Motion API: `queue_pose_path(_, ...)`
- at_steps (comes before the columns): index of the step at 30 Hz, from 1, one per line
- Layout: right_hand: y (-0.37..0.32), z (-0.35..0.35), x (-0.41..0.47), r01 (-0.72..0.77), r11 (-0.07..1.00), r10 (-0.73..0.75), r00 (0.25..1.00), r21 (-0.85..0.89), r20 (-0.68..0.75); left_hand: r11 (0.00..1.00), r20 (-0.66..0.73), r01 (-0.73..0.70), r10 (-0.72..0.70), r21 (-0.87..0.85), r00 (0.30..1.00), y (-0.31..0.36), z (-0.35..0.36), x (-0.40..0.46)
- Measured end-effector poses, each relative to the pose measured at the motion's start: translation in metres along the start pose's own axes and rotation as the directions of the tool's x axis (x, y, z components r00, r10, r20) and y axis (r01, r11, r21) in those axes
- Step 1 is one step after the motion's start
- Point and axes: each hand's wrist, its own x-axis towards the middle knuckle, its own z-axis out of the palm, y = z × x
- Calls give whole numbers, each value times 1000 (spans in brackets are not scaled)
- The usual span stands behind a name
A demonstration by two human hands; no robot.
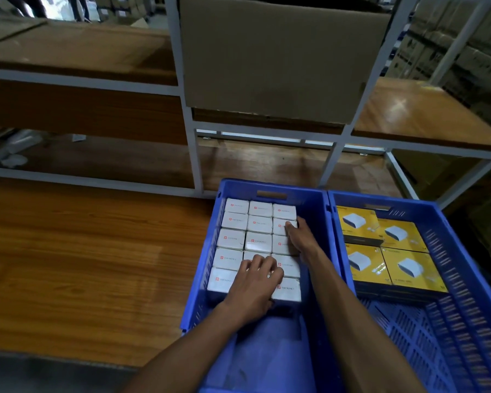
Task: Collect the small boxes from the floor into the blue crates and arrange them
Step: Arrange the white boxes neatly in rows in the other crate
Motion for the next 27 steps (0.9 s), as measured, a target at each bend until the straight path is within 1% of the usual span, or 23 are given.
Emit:
queue_pose_path(2,-6,-3,-7,-10,1000,10,1000,7,16,1000,3,1,-1,-1,1000,0,-1,-1)
queue_pose_path(4,-6,-4,-10,-38,999,38,999,-26,11,1000,11,2,-2,0,1000,1,-2,-1)
queue_pose_path(7,-10,-4,-24,-51,984,48,999,-169,-23,1000,22,1,-2,14,1000,2,-5,-2)
queue_pose_path(9,-18,-4,-48,-6,959,-7,999,-284,-45,1000,28,0,-1,21,1000,2,-5,-3)
queue_pose_path(12,-23,-5,-85,99,930,-123,991,-354,-46,1000,38,-2,1,30,999,2,-8,-3)
queue_pose_path(14,-20,-8,-109,119,904,-147,988,-411,-38,999,30,-14,13,39,999,2,-10,-4)
queue_pose_path(16,-13,-13,-132,133,843,-191,980,-522,-59,999,36,-27,26,33,999,3,-12,-6)
queue_pose_path(17,-8,-16,-143,148,798,-248,964,-584,-94,999,44,-31,29,29,999,3,-13,-6)
queue_pose_path(19,1,-23,-166,181,714,-399,899,-677,-180,999,62,-34,32,21,998,3,-14,-6)
queue_pose_path(22,9,-33,-196,245,667,-542,808,-704,-232,999,97,-35,35,-2,995,4,-17,-7)
queue_pose_path(25,22,-50,-221,265,647,-602,754,-715,-264,999,121,-39,41,-14,992,10,-20,-12)
queue_pose_path(27,31,-65,-235,243,646,-590,760,-723,-273,998,122,-40,46,-51,992,19,-24,-17)
